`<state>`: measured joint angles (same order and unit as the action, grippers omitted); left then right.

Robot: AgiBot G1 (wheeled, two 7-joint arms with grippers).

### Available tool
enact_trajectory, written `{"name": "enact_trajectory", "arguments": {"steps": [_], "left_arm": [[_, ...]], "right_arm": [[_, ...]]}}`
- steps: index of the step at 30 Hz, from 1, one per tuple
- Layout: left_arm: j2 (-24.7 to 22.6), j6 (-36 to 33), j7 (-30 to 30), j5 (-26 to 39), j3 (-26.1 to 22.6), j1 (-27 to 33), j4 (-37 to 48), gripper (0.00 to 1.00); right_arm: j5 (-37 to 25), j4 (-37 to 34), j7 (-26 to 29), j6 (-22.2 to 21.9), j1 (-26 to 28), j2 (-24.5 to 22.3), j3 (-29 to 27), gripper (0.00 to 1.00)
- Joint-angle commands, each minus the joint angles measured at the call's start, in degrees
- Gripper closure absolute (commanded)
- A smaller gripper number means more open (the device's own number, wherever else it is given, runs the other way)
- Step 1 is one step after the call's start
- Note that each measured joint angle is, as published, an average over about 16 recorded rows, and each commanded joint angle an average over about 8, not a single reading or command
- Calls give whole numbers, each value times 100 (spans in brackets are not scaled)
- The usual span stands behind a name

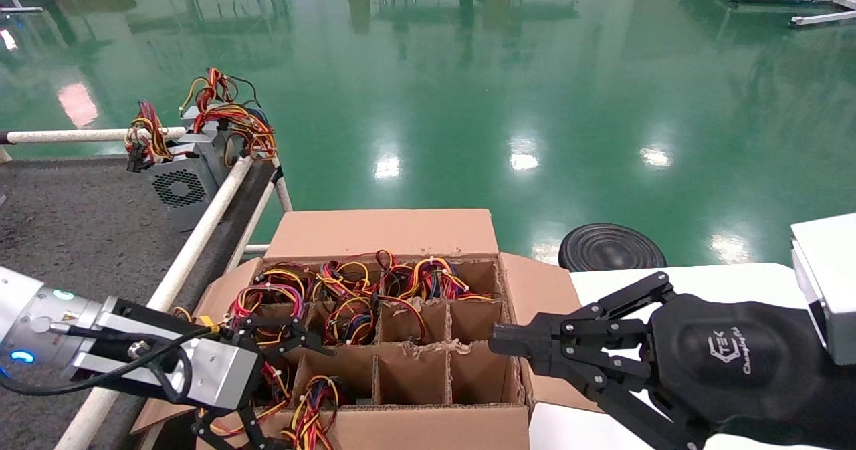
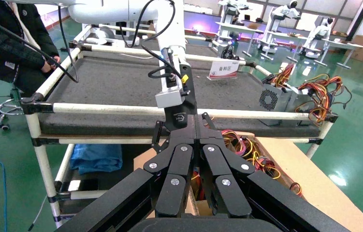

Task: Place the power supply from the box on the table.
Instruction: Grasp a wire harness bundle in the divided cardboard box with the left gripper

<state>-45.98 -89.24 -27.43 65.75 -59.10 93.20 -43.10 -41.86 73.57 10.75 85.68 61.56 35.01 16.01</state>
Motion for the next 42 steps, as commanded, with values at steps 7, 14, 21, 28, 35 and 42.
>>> {"name": "enact_trajectory", "arguments": {"steps": [7,14,21,28,35,42], "left_arm": [[-5,-28,-57,-101,-85,-21,55,100],[16,-56,-112,-214,-149,-28,98,100],[37,-78,-150,-310,-183,-40,154,100],[60,-99,-182,-411,-200,-61,218,100],[78,-125,-228,-512,-221,-71,282,100],[94,-153,-284,-615,-239,-75,351,100]], "right_arm": [[0,0,0,0,0,0,0,100],[0,0,0,0,0,0,0,100],[0,0,0,0,0,0,0,100],[0,0,0,0,0,0,0,100],[0,0,0,0,0,0,0,100],[0,0,0,0,0,0,0,100]]}}
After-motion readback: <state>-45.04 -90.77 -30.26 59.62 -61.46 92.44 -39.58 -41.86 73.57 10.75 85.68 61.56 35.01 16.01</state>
